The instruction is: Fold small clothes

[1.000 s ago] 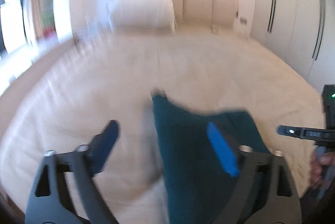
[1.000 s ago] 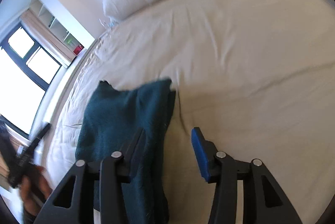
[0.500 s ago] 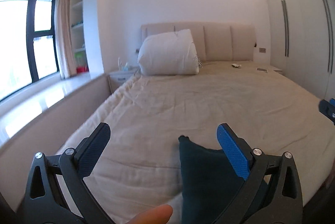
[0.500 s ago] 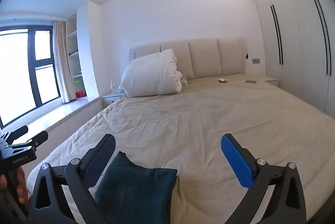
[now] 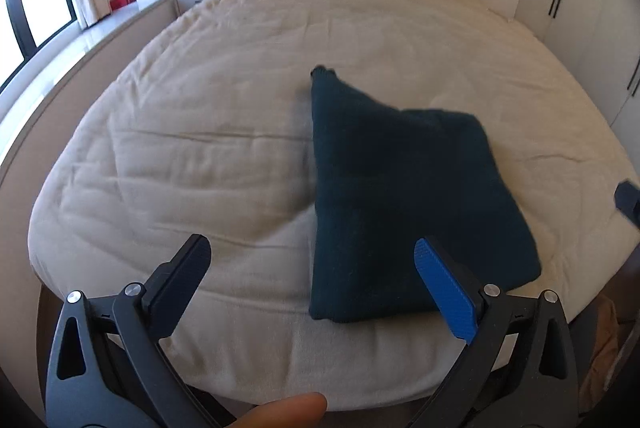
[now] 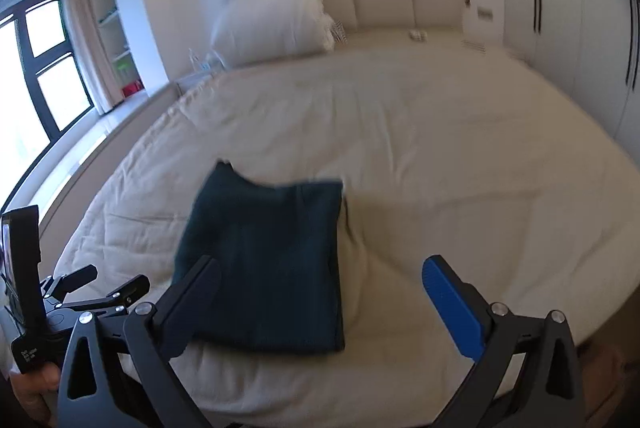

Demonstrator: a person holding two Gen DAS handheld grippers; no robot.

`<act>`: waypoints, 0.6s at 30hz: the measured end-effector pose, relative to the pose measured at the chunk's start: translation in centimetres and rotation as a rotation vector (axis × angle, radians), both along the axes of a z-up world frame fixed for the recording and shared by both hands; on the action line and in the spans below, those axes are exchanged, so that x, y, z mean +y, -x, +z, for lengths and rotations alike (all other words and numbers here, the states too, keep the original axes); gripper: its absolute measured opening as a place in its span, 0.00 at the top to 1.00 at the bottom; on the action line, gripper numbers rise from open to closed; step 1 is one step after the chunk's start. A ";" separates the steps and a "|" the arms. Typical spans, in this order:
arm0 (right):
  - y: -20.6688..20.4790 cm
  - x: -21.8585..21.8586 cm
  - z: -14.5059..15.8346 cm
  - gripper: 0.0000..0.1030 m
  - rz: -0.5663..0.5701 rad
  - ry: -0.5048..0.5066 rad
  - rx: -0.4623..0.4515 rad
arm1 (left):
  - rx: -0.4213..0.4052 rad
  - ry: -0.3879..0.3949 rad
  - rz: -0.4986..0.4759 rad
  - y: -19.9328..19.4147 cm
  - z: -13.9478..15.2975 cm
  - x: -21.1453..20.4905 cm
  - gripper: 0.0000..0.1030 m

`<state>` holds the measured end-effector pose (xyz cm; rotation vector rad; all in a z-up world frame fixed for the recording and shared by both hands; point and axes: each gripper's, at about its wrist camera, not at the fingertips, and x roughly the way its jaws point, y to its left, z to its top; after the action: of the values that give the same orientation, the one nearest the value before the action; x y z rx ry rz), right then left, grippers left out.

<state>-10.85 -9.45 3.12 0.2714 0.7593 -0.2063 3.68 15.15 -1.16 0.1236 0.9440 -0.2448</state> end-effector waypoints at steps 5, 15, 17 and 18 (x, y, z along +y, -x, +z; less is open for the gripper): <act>0.4 0.7 -1.9 0.00 -0.031 -0.003 0.036 | -0.004 -0.011 0.000 -0.8 -1.0 -0.2 0.00; -0.3 2.1 -2.9 0.00 0.005 0.030 0.068 | 0.004 -0.005 -0.012 -1.2 -1.0 0.0 0.00; -0.5 2.3 -3.2 0.00 0.014 0.029 0.078 | 0.010 -0.006 -0.011 -1.3 -1.3 0.0 0.00; -0.6 2.4 -3.3 0.00 0.016 0.029 0.082 | 0.013 -0.005 -0.011 -1.4 -1.4 0.0 0.00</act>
<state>-10.29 -7.07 -0.19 0.2304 0.8391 -0.2147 5.05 15.12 -2.56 0.1314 0.9576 -0.2535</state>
